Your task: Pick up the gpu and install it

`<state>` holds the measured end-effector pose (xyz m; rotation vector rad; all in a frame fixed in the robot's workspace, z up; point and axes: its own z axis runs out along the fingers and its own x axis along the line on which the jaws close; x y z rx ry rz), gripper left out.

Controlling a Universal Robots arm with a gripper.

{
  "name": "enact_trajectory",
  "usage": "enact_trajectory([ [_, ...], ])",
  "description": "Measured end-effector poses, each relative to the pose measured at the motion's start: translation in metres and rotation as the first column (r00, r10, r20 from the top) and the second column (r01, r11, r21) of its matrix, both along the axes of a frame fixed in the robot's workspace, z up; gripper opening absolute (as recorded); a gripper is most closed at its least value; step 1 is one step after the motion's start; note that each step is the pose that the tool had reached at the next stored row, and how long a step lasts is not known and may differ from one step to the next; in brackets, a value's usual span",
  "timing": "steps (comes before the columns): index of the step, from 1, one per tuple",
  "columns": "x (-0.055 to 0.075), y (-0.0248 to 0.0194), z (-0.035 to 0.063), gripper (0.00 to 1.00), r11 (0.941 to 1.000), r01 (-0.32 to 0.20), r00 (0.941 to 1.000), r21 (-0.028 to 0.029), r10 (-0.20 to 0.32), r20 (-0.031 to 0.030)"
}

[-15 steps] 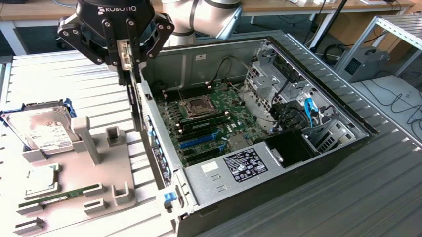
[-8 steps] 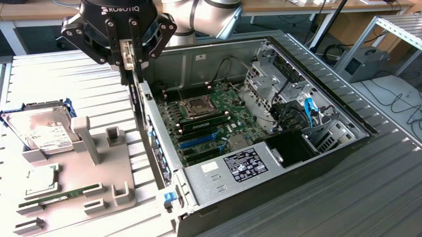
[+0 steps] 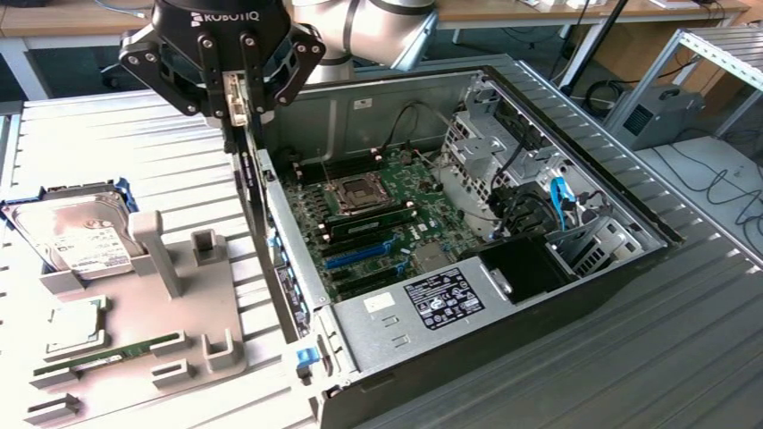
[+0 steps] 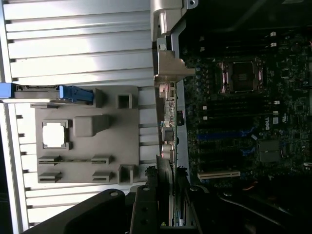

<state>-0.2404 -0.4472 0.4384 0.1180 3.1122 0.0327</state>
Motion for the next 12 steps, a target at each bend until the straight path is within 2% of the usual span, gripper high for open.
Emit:
enact_trajectory([
  [12,0.0069,0.0001,-0.0004,0.26,1.0,0.0,1.0,-0.0001,0.0,0.0],
])
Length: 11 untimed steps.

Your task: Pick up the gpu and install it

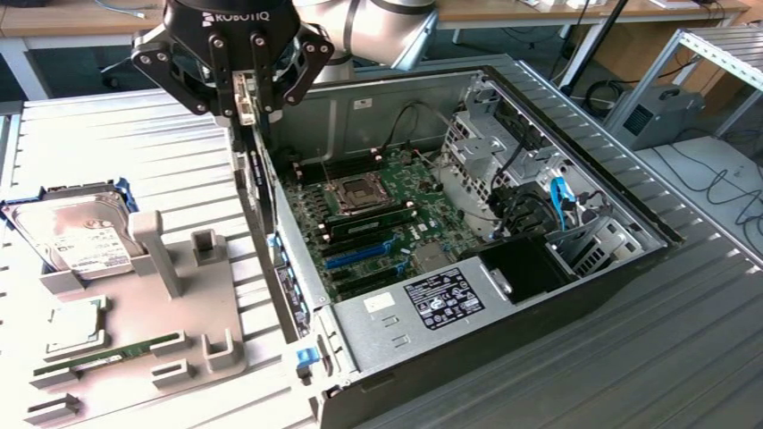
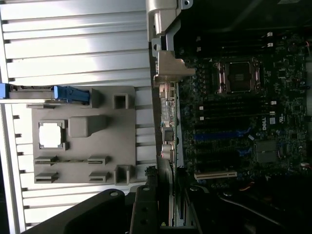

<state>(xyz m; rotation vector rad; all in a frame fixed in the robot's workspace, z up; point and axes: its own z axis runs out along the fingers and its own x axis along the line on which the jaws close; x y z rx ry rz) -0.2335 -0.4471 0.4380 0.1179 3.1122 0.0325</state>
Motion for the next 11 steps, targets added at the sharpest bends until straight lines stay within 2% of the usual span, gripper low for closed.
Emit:
enact_trajectory([
  [11,0.0062,0.0001,-0.0003,0.26,1.0,0.0,1.0,-0.0001,0.0,0.0],
])
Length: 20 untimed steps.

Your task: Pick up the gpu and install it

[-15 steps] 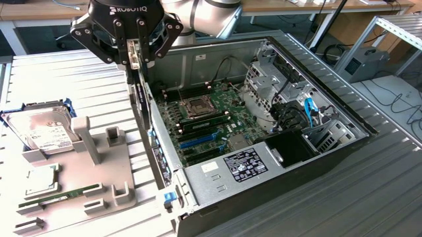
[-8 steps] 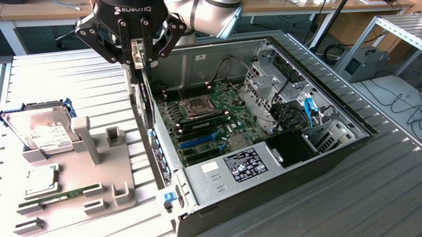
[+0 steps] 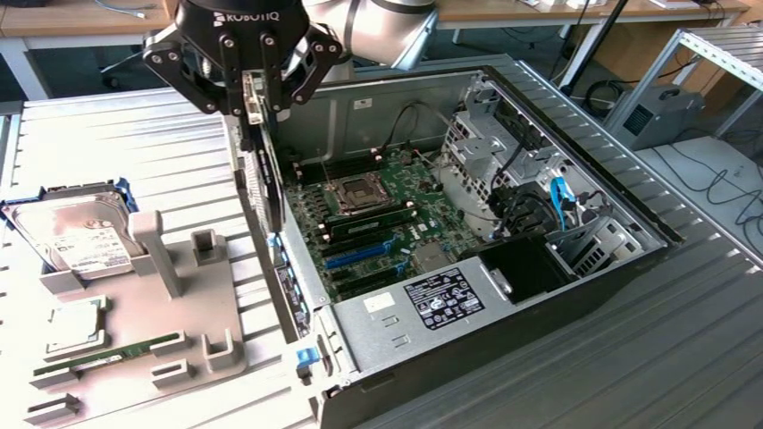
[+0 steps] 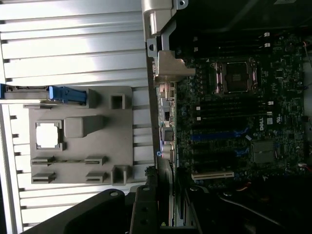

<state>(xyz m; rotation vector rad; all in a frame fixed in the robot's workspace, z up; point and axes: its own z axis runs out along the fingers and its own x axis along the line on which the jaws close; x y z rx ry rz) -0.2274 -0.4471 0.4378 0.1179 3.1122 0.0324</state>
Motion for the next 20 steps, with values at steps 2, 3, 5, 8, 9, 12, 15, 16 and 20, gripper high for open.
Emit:
enact_trajectory([
  [2,0.001,0.0,0.0,0.26,1.0,0.0,1.0,0.0,0.0,0.0],
  [3,0.0014,0.0,-0.0001,0.26,1.0,0.0,1.0,0.0,0.0,0.0],
  [5,0.0024,0.0001,-0.0001,0.26,1.0,0.0,1.0,0.0,0.0,0.0],
  [8,0.0039,0.0,-0.0002,0.26,1.0,0.0,1.0,0.0,0.0,0.0],
  [9,0.0043,0.0,-0.0002,0.26,1.0,0.0,1.0,0.0,0.0,0.0],
  [12,0.0054,0.0001,-0.0002,0.26,1.0,0.0,1.0,0.0,0.0,0.0],
  [15,0.0069,0.0001,-0.0003,0.26,1.0,0.0,1.0,-0.0001,0.0,0.0],
  [16,0.0074,0.0001,-0.0004,0.26,1.0,0.0,1.0,-0.0001,0.0,0.0],
  [20,0.0094,0.0001,-0.0005,0.26,1.0,0.0,1.0,-0.0001,0.0,0.0],
])
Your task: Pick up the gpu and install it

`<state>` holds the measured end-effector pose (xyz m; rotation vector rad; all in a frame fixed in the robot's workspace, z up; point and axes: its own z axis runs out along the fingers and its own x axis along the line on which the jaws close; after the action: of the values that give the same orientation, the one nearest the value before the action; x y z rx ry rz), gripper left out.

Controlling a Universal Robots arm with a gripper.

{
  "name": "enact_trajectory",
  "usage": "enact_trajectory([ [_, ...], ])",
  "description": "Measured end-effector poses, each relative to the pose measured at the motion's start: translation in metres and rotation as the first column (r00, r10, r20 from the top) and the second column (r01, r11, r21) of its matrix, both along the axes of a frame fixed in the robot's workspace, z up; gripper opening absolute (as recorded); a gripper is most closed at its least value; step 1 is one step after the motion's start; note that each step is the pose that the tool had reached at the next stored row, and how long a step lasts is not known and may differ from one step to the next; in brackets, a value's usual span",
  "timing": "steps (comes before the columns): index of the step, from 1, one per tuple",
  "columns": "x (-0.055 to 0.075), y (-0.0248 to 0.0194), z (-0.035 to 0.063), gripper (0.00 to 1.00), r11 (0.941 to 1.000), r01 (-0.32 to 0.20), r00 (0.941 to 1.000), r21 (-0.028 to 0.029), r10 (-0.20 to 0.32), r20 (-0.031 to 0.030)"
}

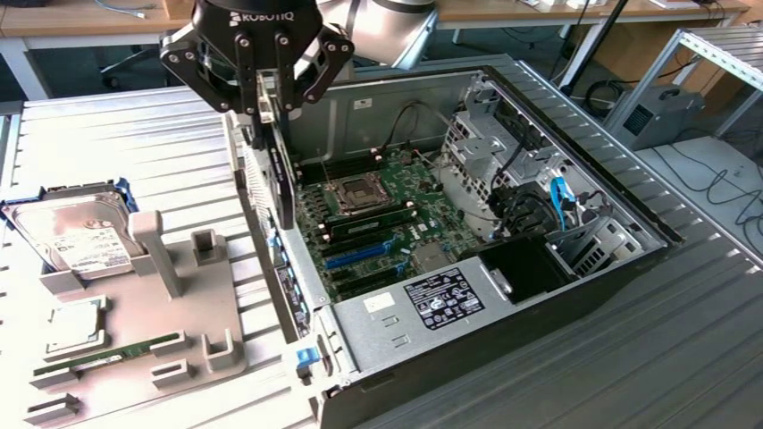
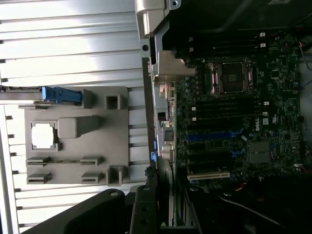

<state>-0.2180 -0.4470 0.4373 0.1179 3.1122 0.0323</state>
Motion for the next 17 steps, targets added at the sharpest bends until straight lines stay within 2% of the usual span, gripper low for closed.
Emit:
enact_trajectory([
  [17,0.0096,0.0003,-0.0006,0.26,1.0,0.0,1.0,0.0,0.0,0.0],
])
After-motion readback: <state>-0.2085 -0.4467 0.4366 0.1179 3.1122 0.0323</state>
